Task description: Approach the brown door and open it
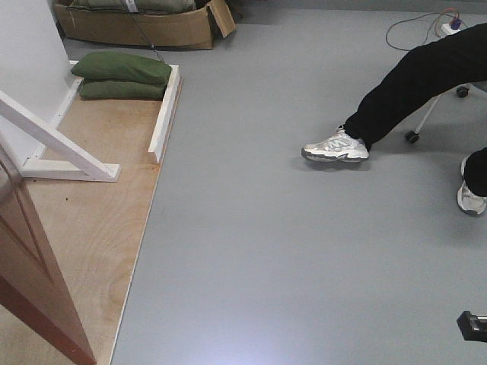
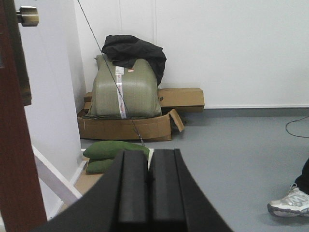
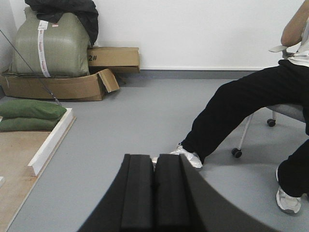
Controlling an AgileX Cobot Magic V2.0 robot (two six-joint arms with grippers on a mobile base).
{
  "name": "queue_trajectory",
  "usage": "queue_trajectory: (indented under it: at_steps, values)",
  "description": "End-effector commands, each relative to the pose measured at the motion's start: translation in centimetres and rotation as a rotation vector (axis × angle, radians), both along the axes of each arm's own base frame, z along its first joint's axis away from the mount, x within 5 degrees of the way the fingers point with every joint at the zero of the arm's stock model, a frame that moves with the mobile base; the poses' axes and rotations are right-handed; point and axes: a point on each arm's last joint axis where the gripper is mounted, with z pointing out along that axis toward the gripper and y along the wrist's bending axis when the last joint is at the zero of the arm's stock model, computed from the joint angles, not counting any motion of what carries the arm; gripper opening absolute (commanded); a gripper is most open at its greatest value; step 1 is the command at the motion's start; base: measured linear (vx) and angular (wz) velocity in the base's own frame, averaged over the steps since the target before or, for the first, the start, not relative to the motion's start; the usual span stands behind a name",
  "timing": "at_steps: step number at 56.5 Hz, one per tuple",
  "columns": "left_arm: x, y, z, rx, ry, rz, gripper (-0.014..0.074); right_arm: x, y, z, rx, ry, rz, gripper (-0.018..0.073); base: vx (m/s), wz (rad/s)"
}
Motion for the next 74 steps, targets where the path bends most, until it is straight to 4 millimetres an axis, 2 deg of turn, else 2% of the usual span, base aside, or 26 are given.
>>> queue_trajectory:
  at_steps: [1, 63, 68, 74]
  values:
    - [-0.3, 0.0, 1.4, -0.01, -0.113, -0.001, -0.0006, 0.0, 0.0, 0.6, -0.01, -0.087, -0.004, 0.0, 0.13, 0.02]
    - [-0.3, 0.0, 1.5, -0.01, -0.114, -0.001, -0.0006, 0.0, 0.0, 0.6, -0.01, -0.087, -0.004, 0.0, 0.04, 0.01]
    - [-0.5, 0.0, 2.6, -0.033, -0.123, 0.0, -0.0006, 0.0, 0.0, 0.6, -0.01, -0.087, -0.004, 0.0, 0.0, 0.0]
    - [-1.2, 0.1, 6.9, -0.08, -0.186, 0.021, -0.0006, 0.0, 0.0, 0.6, -0.01, -0.087, -0.004, 0.0, 0.0, 0.0]
